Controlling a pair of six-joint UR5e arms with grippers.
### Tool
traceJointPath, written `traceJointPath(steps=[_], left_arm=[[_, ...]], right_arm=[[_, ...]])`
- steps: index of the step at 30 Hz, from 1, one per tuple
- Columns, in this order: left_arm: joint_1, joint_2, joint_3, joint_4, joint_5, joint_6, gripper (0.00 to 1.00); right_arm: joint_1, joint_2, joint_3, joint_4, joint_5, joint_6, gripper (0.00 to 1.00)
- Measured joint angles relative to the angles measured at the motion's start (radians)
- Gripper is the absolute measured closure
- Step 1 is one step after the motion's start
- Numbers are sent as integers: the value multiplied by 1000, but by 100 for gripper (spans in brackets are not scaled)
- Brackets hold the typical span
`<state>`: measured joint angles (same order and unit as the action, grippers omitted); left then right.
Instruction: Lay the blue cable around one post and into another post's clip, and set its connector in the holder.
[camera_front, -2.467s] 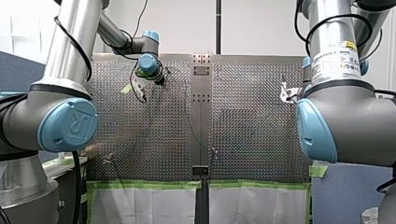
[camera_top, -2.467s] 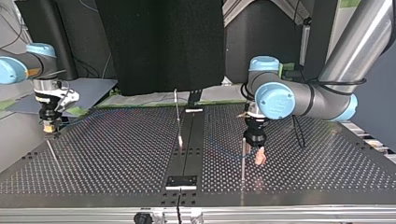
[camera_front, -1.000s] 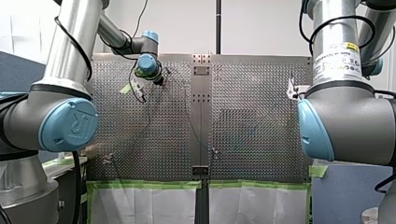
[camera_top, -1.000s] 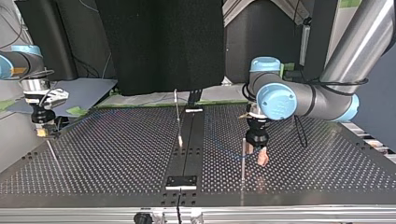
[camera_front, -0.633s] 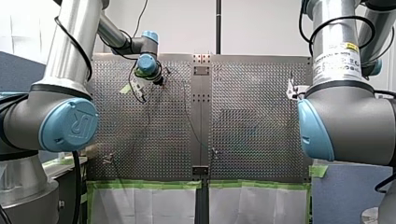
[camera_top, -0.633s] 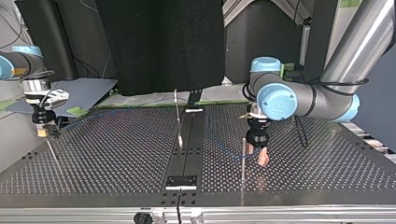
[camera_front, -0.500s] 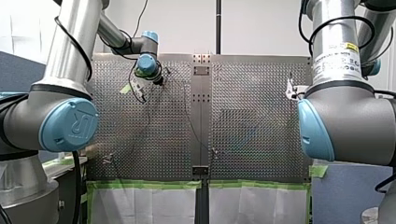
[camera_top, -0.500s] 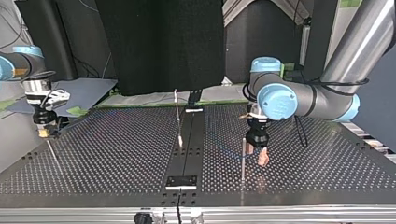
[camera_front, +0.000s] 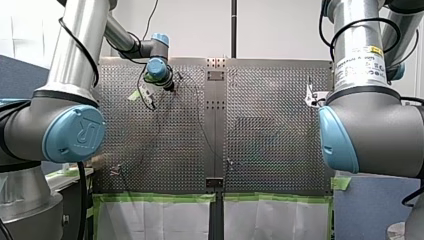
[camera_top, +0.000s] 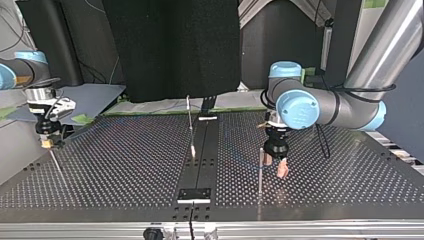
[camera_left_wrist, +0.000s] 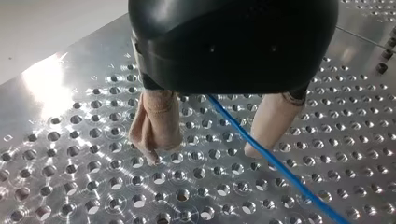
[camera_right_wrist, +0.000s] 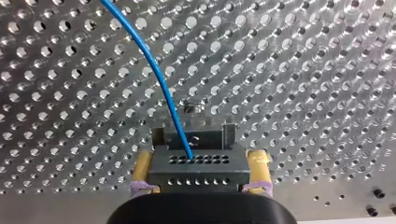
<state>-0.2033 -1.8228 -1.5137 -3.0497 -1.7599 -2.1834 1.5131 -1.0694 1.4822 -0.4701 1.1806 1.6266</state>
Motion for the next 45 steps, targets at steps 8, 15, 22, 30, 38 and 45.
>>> traceJointPath(steps=[8, 15, 22, 30, 38, 45], left_arm=[[1, 0, 0, 0, 1, -2, 0], [2, 0, 0, 0, 1, -2, 0], [4, 0, 0, 1, 1, -2, 0], [6, 0, 0, 1, 1, -2, 0], [8, 0, 0, 1, 1, -3, 0], [9, 0, 0, 1, 4, -2, 0]], right_arm=[[6, 4, -4, 2, 5, -3, 78], [17, 7, -5, 2, 20, -5, 78], [21, 11, -8, 2, 26, -4, 78], [23, 16, -17, 7, 27, -5, 78], [25, 19, -25, 5, 27, -5, 78], [27, 19, -30, 14, 29, -3, 78]])
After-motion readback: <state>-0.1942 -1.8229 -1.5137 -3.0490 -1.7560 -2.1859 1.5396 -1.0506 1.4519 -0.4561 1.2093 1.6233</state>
